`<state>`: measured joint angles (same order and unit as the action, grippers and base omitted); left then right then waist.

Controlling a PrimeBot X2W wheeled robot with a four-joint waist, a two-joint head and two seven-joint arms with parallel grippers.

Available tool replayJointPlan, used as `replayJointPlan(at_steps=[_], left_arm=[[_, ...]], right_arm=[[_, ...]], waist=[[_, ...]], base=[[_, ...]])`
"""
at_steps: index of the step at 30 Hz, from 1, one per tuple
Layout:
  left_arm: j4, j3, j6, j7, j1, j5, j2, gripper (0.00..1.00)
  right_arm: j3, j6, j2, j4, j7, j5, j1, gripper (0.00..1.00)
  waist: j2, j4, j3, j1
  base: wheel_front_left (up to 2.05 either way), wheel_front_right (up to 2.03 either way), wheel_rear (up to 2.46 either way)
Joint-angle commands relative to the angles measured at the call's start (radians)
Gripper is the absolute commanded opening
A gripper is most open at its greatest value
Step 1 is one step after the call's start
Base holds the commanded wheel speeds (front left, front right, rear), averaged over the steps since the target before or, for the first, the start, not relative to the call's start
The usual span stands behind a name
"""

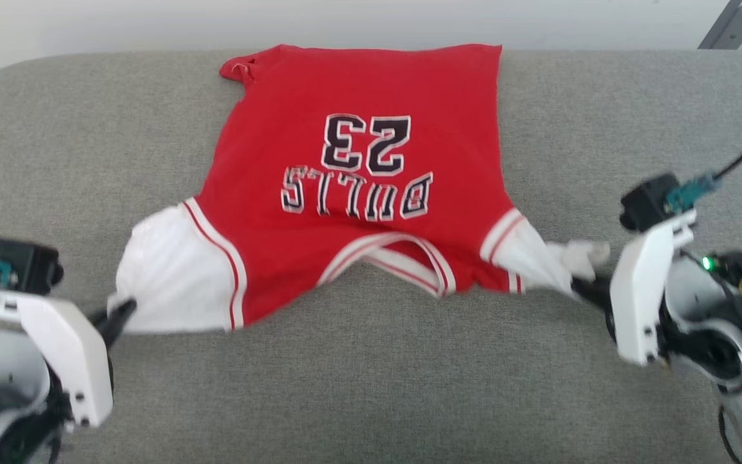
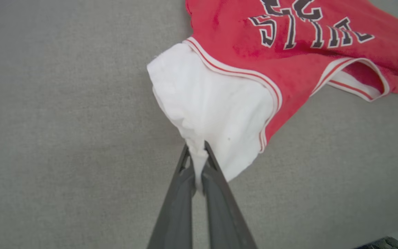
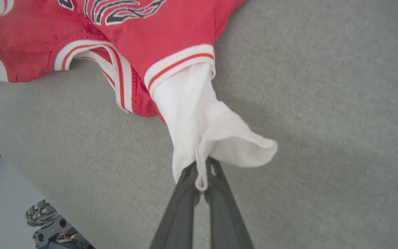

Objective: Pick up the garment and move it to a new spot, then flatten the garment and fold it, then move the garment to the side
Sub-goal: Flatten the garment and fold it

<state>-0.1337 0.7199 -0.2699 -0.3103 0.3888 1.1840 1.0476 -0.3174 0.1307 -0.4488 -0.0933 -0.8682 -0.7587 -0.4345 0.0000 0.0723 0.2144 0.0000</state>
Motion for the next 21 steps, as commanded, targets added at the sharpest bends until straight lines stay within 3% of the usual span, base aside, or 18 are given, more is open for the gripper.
replayJointPlan(at_steps=[1, 6, 11, 16, 21], left_arm=[[-0.028, -0.007, -0.023, -0.003, -0.03, 0.015, 0.014, 0.0], [-0.182, -0.006, -0.13, -0.017, -0.155, 0.08, 0.087, 0.0], [-0.278, 0.006, -0.189, -0.017, -0.251, 0.126, 0.136, 0.0], [-0.294, 0.023, -0.187, -0.013, -0.31, 0.157, 0.146, 0.0], [-0.231, 0.033, -0.135, 0.004, -0.298, 0.159, 0.096, 0.0]], right_arm=[[0.014, 0.0, -0.005, 0.032, -0.039, -0.003, 0.038, 0.0], [0.113, 0.0, 0.009, 0.205, -0.216, -0.019, 0.188, 0.0], [0.211, 0.0, 0.048, 0.324, -0.379, 0.005, 0.337, 0.0], [0.272, 0.0, 0.105, 0.421, -0.456, 0.061, 0.43, 0.0], [0.251, 0.0, 0.126, 0.401, -0.382, 0.153, 0.446, 0.0]], waist=[[0.0, 0.0, -0.002, 0.0], [0.0, -0.001, -0.003, 0.0], [0.0, 0.006, 0.002, 0.0], [0.0, 0.017, 0.027, 0.0], [0.0, 0.027, 0.051, 0.0]], base=[[0.0, 0.0, 0.0], [0.0, 0.0, 0.0], [0.0, 0.0, 0.0], [0.0, 0.0, 0.0], [0.0, 0.0, 0.0]])
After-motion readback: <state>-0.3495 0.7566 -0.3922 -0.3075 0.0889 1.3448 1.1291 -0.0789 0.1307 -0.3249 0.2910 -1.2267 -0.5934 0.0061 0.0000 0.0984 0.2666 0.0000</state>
